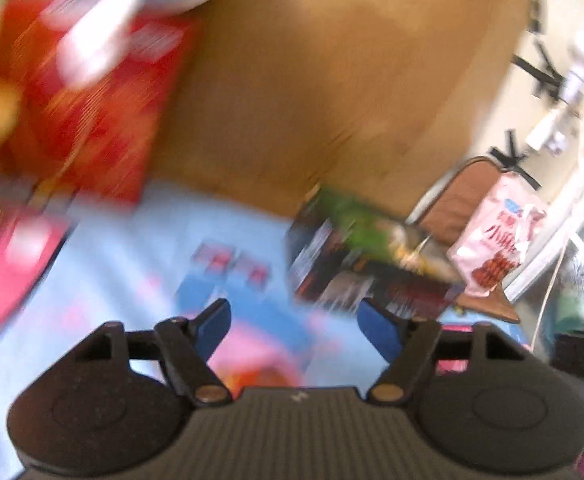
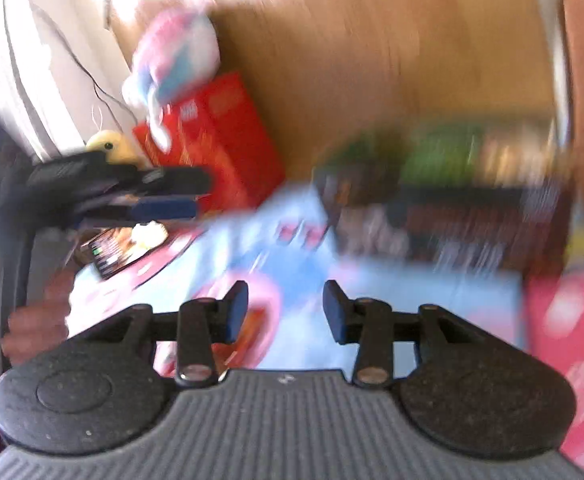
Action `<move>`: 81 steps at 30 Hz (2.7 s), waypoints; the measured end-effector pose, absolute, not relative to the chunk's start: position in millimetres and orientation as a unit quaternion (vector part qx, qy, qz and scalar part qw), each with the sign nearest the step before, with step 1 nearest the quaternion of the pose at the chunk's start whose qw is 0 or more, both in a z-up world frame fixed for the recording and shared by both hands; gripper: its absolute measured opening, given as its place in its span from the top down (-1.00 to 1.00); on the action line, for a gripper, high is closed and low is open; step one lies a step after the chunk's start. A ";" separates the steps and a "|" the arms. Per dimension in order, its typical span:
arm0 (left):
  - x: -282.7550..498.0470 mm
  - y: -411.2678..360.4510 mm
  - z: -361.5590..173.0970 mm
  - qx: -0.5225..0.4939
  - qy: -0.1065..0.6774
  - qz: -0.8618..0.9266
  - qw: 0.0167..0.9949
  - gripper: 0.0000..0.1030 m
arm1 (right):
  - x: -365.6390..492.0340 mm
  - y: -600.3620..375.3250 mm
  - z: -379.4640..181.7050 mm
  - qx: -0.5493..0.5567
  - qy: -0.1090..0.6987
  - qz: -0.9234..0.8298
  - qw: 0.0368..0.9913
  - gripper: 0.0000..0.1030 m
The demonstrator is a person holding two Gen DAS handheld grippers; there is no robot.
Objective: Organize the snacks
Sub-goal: 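Grasp the orange potato-chip bag with the left tool, then carry the orange bag into the black tin box and open the left tool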
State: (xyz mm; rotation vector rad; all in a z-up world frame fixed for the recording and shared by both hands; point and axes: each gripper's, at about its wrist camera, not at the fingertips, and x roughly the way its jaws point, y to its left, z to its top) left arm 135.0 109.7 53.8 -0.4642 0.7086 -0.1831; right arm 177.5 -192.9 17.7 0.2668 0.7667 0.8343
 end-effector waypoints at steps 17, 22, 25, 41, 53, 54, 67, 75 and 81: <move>104.6 142.3 -33.6 -0.425 0.380 -0.139 0.810 0.43 | 180.0 -155.5 -13.6 0.232 0.477 0.381 0.757 0.19; 103.8 143.6 -31.9 -0.427 0.376 -0.130 0.812 0.46 | 176.3 -158.2 -18.3 0.227 0.473 0.359 0.772 0.82; 104.0 143.4 -32.1 -0.433 0.371 -0.134 0.811 0.28 | 171.1 -165.4 -16.3 0.250 0.459 0.364 0.771 0.95; 88.6 98.6 -26.9 -0.426 0.384 -0.185 0.798 -0.16 | 134.6 -230.4 -33.7 0.454 0.476 0.376 0.653 0.94; 83.0 46.8 -10.8 -0.300 0.404 -0.181 0.845 -0.11 | 100.9 -232.8 -12.0 0.266 0.421 0.355 0.791 0.66; 83.4 47.4 -11.0 -0.303 0.405 -0.181 0.844 -0.09 | 104.0 -229.6 -11.9 0.263 0.420 0.355 0.793 0.61; 77.1 60.1 2.7 -0.340 0.392 -0.217 0.827 0.61 | 103.4 -235.3 -17.8 0.286 0.425 0.384 0.768 0.81; 115.6 53.4 51.5 -0.330 0.351 -0.253 0.839 0.64 | 116.7 -237.3 7.6 0.308 0.376 0.401 0.776 0.85; 207.3 16.2 78.8 -0.286 0.345 -0.289 0.846 0.64 | 163.9 -244.8 29.2 0.297 0.327 0.372 0.816 0.85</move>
